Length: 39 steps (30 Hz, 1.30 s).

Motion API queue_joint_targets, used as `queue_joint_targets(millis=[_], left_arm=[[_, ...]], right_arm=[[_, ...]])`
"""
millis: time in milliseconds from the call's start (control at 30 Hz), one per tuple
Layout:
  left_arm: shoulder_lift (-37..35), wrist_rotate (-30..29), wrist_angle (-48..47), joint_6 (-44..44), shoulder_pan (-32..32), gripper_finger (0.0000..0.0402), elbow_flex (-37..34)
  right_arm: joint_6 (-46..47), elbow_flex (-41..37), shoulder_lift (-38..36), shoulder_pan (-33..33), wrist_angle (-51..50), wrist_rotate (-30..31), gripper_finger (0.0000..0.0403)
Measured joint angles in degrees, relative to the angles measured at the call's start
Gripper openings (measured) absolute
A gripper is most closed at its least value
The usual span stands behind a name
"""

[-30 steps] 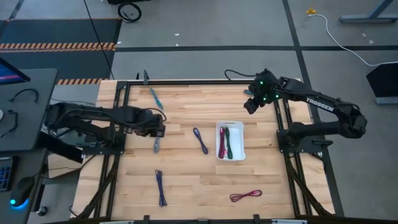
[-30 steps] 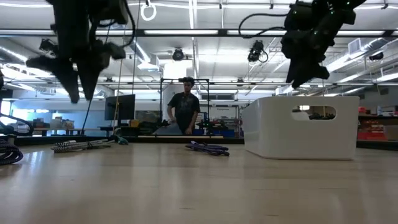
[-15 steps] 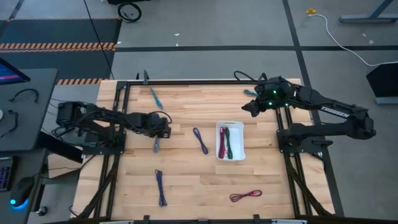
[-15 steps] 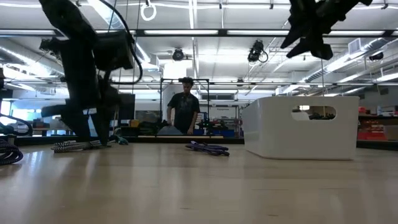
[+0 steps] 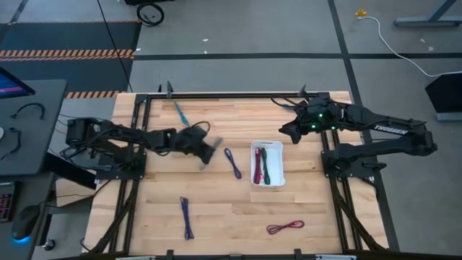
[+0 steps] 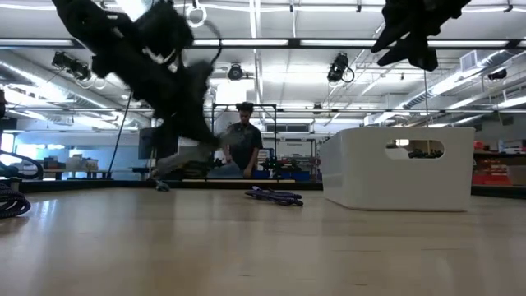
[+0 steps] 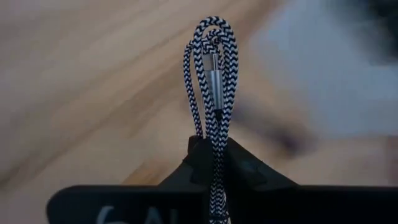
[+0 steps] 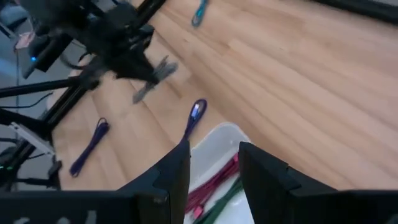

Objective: Pick and place USB-C Cables
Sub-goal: Put the gray charger cable into the white bin

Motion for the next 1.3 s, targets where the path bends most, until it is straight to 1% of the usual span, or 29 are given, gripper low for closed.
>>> queue_joint_targets(millis=[33,100,133,200,233,300,367,400,500,633,700,767,833,933,1033,1133,1167,1200,1300], left_arm=[[-0.84,1.97,3.74,3.14,-0.23,0.0021,-0.1],[-1.14,5.86,15.54,8.22,-0.62,0.0021,0.01],[-1.53,6.85,19.5,9.83,-1.01,0.0021,-0.03],[-1.58,7.06,27.22,12.24,-1.76,0.0023,0.34],[-1.6,6.89,29.21,13.25,-2.06,0.0024,0.75],[-1.56,6.72,29.99,14.48,-2.08,0.0024,2.42],[-1.5,6.67,28.8,15.44,-2.08,0.0023,4.57],[-1.49,6.61,27.94,15.98,-2.08,0.0022,5.52],[-1.49,6.35,25.94,18.5,-1.87,0.0025,7.87],[-1.49,5.51,25.19,20.83,-1.54,0.0028,9.57],[-1.49,5.49,25.19,21.08,-1.28,0.0025,9.97],[-1.49,5.62,25.25,21.11,-1.26,0.0023,10.0],[-1.49,5.62,25.4,20.92,-1.29,0.0025,10.0],[-1.51,5.47,25.62,20.84,-1.25,0.0033,10.0],[-1.51,5.64,25.72,19.84,-1.27,0.0037,10.0],[-1.51,5.87,25.61,17.88,-1.31,0.0037,10.0],[-1.51,5.77,25.53,17.16,-1.31,0.0038,10.02],[-1.52,5.65,25.07,16.5,-1.29,0.0039,10.15],[-1.66,5.44,21.83,15.11,-1.25,0.0053,10.2]], right_arm=[[-0.84,0.0,0.63,0.1,0.9,0.2,0.0141],[-2.75,0.0,2.08,0.34,4.53,0.24,0.0142],[-4.07,-0.02,2.92,0.37,6.61,-0.61,0.0143],[-6.91,0.0,4.83,0.74,13.11,-1.93,0.0146],[-8.33,-0.02,5.98,0.78,16.67,-3.3,0.0149],[-10.75,-0.01,8.67,1.27,25.77,-5.36,0.0155],[-12.48,-0.02,11.65,1.8,34.53,-6.98,0.0167],[-13.07,0.01,13.24,2.23,39.8,-7.55,0.0174],[-14.43,0.02,18.03,3.27,51.03,-8.59,0.0202],[-15.43,-0.02,22.74,4.63,59.7,-9.59,0.0235],[-16.43,-0.03,24.14,5.32,61.33,-9.95,0.024],[-16.49,0.02,25.65,6.02,63.13,-9.94,0.0237],[-16.1,-0.02,26.77,6.33,63.2,-9.39,0.0224],[-16.44,-0.03,27.82,6.98,63.26,-7.23,0.0183],[-16.9,-0.02,28.27,7.42,63.59,-6.85,0.0119],[-16.91,-0.02,28.04,7.84,63.52,-6.78,0.0041],[-16.67,-0.02,27.64,7.82,63.04,-6.79,0.0025],[-16.33,-0.03,27.25,7.81,62.82,-6.41,0.0019],[-11.85,-0.14,23.71,7.71,58.78,-3.27,0.0025]])
